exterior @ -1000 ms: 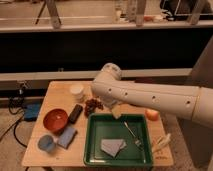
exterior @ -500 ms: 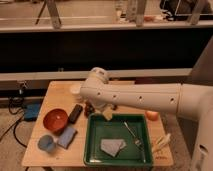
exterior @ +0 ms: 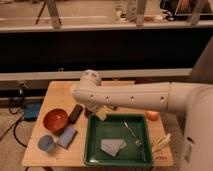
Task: Wipe tray with eraser
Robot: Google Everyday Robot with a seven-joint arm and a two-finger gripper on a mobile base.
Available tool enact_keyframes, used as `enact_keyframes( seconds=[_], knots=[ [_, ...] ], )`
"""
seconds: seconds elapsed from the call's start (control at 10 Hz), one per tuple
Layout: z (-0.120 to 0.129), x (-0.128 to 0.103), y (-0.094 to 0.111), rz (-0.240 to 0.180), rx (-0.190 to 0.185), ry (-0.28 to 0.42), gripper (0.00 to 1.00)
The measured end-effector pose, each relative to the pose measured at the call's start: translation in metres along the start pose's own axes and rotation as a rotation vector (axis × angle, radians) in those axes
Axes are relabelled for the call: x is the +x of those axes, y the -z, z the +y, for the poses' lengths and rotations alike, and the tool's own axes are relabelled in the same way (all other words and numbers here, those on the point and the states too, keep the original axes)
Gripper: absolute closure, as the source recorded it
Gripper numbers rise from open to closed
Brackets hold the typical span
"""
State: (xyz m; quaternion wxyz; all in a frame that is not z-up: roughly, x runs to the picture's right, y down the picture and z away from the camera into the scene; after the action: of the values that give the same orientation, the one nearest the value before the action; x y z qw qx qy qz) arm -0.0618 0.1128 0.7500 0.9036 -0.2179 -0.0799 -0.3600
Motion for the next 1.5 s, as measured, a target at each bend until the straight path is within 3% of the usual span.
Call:
enact_keyframes(
  seconds=[0.3,0.5,0.7,1.1,1.5],
  knots=[
    [-0.005,0.009,0.001,0.003,-0.014,0.017,0.2],
    [-0.025,0.001,-0.005,-0.016,-0.009,0.048,0.2],
    [-0.054,-0.013,-0.015,-0.066,0.009,0.086,0.2],
    [-0.093,-0.032,-0.029,-0.127,0.063,0.153,0.2],
    [-0.098,-0.031,-0.034,-0.145,0.082,0.178,0.2]
  ],
)
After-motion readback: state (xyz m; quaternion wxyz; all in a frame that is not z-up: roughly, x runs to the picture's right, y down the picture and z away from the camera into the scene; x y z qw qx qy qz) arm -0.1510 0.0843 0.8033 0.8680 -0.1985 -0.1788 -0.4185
